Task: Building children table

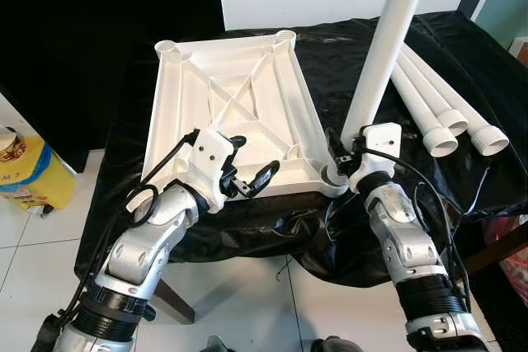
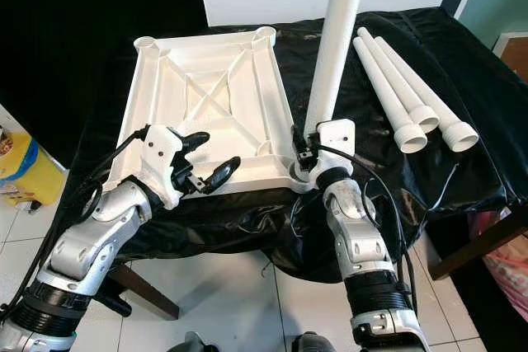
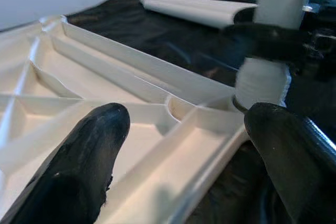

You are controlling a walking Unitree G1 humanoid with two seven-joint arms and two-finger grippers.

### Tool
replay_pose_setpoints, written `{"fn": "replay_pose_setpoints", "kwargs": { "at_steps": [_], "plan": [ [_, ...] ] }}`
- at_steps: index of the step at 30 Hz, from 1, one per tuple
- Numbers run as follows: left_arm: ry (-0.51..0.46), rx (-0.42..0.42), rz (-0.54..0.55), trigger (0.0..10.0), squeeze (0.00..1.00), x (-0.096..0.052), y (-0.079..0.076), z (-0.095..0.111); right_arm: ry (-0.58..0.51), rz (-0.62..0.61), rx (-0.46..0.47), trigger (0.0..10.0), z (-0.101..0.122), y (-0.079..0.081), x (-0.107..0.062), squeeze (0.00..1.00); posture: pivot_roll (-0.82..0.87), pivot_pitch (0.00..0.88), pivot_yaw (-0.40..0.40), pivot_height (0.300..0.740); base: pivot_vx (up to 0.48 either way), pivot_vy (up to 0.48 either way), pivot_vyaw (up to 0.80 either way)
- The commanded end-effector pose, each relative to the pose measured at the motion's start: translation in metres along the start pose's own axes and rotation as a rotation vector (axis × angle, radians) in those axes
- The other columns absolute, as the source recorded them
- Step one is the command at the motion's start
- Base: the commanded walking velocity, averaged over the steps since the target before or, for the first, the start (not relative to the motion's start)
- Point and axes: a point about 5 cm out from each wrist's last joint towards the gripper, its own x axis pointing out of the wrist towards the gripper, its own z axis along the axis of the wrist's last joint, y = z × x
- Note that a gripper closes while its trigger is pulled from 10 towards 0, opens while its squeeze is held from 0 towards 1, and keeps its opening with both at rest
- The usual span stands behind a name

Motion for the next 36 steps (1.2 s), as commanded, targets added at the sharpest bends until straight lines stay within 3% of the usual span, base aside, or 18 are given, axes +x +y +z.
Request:
{"fn": "replay_pose_setpoints", "kwargs": {
  "at_steps": [1, 6, 7, 9, 10, 11, 13, 14, 15, 27, 36],
  "plan": [
    [0.014, -0.005, -0.299, 10.0, 0.0, -0.004, -0.017, -0.001, 0.033, 0.016, 0.0, 10.0, -0.008, 0.003, -0.002, 0.0, -0.03, 0.072, 0.037, 0.74, 0.0, 0.0, 0.0],
    [0.026, 0.004, -0.314, 10.0, 0.0, -0.004, -0.022, -0.003, 0.067, 0.033, 0.012, 10.0, -0.017, 0.008, -0.006, 0.0, -0.03, 0.074, 0.036, 0.74, 0.0, 0.0, 0.0],
    [0.03, 0.008, -0.315, 10.0, 0.0, -0.005, -0.024, -0.005, 0.107, 0.036, 0.065, 10.0, -0.026, 0.009, -0.011, 0.0, -0.03, 0.077, 0.036, 0.74, 0.0, 0.0, 0.0],
    [0.033, 0.007, -0.314, 10.0, 0.0, -0.005, -0.025, -0.005, 0.127, 0.031, 0.086, 10.0, -0.031, 0.008, -0.014, 0.0, -0.03, 0.077, 0.036, 0.74, 0.0, 0.0, 0.0],
    [0.035, 0.006, -0.311, 10.0, 0.0, -0.005, -0.024, -0.006, 0.125, 0.042, 0.021, 10.0, -0.033, 0.006, -0.017, 0.0, -0.03, 0.078, 0.037, 0.74, 0.0, 0.0, 0.0],
    [0.035, 0.006, -0.311, 10.0, 0.0, -0.005, -0.024, -0.006, 0.125, 0.042, 0.021, 10.0, -0.033, 0.006, -0.017, 0.0, -0.03, 0.078, 0.037, 0.74, 0.0, 0.0, 0.0],
    [0.035, 0.006, -0.308, 10.0, 0.0, -0.005, -0.024, -0.006, 0.102, 0.083, -0.134, 10.0, -0.034, 0.005, -0.02, 0.0, -0.03, 0.077, 0.038, 0.74, 0.0, 0.0, 0.0],
    [0.035, 0.006, -0.308, 10.0, 0.0, -0.005, -0.024, -0.006, 0.102, 0.083, -0.134, 10.0, -0.034, 0.005, -0.02, 0.0, -0.03, 0.077, 0.038, 0.74, 0.0, 0.0, 0.0],
    [0.036, 0.007, -0.308, 10.0, 0.0, -0.005, -0.024, -0.006, 0.087, 0.112, -0.191, 10.0, -0.036, 0.006, -0.022, 0.0, -0.03, 0.077, 0.038, 0.74, 0.0, 0.0, 0.0],
    [0.034, 0.009, -0.297, 10.0, 0.0, -0.005, -0.022, -0.002, 0.12, 0.079, 0.033, 10.0, -0.047, -0.001, -0.024, 0.0, -0.03, 0.071, 0.039, 0.74, 0.0, 0.0, 0.0],
    [0.04, 0.024, -0.283, 10.0, 0.0, -0.004, -0.018, -0.002, 0.107, 0.079, 0.02, 10.0, -0.051, -0.001, -0.027, 0.0, -0.03, 0.065, 0.04, 0.74, 0.0, 0.0, 0.0]
  ]
}}
